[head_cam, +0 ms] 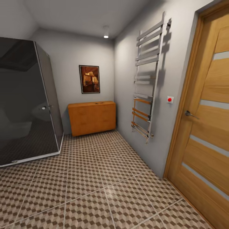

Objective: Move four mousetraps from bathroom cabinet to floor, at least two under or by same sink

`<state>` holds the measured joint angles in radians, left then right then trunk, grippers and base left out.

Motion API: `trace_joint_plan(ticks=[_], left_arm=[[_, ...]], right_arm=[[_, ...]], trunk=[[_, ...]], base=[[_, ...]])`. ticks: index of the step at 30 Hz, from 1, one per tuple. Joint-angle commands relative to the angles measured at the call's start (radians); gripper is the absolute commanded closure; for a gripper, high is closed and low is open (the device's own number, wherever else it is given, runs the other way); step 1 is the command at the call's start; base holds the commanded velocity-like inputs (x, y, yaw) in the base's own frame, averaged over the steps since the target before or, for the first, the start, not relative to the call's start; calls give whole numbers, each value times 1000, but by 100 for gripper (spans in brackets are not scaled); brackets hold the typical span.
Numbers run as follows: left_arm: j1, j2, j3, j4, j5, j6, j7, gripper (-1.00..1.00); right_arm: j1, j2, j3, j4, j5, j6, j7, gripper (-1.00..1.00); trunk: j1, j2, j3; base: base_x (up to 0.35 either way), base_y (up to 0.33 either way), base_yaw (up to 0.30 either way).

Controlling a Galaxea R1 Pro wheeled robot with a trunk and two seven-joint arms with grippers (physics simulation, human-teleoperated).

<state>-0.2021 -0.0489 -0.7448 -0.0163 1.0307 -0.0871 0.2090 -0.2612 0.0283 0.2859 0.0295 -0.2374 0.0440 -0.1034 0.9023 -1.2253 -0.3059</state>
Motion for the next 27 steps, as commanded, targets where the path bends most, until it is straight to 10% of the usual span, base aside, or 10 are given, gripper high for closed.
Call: trace_joint_plan(ticks=[1, 27], left_arm=[[0, 0, -8, -1, 8, -2, 4, -100], [0, 0, -8, -3, 7, -3, 4, -100]], right_arm=[[-1, 1, 9, 1, -8, 2, -3, -100], [-1, 1, 8, 1, -8, 2, -2, -100]], trunk=[[0, -1, -1], [0, -1, -1]], base=[[0, 0, 289], [0, 0, 289]])
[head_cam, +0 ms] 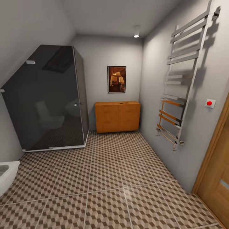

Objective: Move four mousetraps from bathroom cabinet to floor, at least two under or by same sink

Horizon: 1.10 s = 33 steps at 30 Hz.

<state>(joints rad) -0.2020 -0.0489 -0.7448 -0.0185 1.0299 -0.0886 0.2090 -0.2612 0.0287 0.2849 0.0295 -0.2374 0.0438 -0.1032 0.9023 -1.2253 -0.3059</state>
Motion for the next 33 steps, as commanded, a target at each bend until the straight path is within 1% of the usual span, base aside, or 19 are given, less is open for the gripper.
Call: trace_joint_plan(ticks=[1, 13, 17, 21, 33], left_arm=[[0, 0, -8, -1, 8, -2, 4, -100], [0, 0, -10, -1, 8, -2, 4, -100], [0, 0, -9, -1, 8, -2, 4, -100], [0, 0, -9, 0, 8, -1, 4, -100], [0, 0, -8, 2, 9, 8, 4, -100]], right_arm=[[-1, 0, 9, 1, -8, 2, -3, -100], [-1, 0, 8, 1, -9, 2, -1, -100], [-1, -2, 7, 1, -11, 3, 3, -100], [-1, -3, 7, 1, -12, 4, 5, -100], [-1, -3, 7, 1, -13, 5, 8, -100]], trunk=[[0, -1, -1], [0, -1, -1], [0, -1, -1], [0, -1, -1], [0, -1, -1]], base=[[0, 0, 289], [0, 0, 271], [10, 0, 71], [129, 0, 30], [272, 0, 8]])
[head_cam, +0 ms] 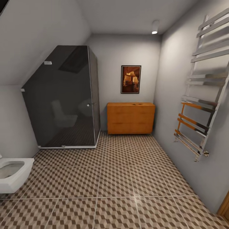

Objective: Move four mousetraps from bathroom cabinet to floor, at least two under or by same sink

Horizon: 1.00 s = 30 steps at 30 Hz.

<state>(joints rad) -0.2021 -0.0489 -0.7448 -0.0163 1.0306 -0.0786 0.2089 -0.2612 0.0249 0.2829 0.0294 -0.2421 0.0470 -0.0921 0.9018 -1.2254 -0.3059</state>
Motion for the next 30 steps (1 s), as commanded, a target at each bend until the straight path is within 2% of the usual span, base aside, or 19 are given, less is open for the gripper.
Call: trace_joint_plan(ticks=[1, 30], left_arm=[[0, 0, -8, -1, 8, -1, 4, -100], [0, 0, -8, 1, 8, 0, 4, -100]], right_arm=[[-1, 1, 9, 1, -8, 2, -2, -100], [-1, 3, 10, 1, -6, 11, 0, -100]], trunk=[[1, -1, -1], [1, -1, -1]], base=[[313, 0, 2], [323, 0, 0]])
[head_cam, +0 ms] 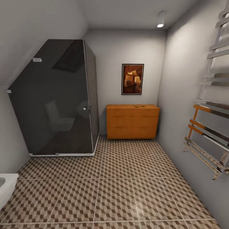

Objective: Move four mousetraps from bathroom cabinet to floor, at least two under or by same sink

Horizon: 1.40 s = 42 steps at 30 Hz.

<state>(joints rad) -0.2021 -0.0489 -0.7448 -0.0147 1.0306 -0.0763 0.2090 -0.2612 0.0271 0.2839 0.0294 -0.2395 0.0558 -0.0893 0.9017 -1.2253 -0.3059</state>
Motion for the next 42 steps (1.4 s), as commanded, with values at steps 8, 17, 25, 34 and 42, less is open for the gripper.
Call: trace_joint_plan(ticks=[8, 17, 25, 34, 42], left_arm=[[0, 0, -8, -1, 8, 0, 4, -100], [0, 0, -8, -1, 8, 15, 4, -100], [0, 0, -8, -2, 8, 20, 4, -100], [0, 1, -8, -2, 8, 21, 4, -100], [0, 0, -8, -2, 7, 20, 4, -100]], right_arm=[[-1, 0, 8, 1, -9, 5, -4, -100], [-1, 1, 8, 1, -9, 5, -6, -100], [-1, 0, 8, 1, -10, 5, -6, -100], [-1, 0, 8, 1, -11, 4, -4, -100], [-1, -3, 8, 1, -12, -5, -5, -100]], trunk=[[1, -1, -1], [1, -1, -1], [1, -1, -1], [1, -1, -1], [1, -1, -1]], base=[[324, 0, 0], [324, 0, 0], [324, 0, 0], [324, 0, 0], [324, 0, 0]])
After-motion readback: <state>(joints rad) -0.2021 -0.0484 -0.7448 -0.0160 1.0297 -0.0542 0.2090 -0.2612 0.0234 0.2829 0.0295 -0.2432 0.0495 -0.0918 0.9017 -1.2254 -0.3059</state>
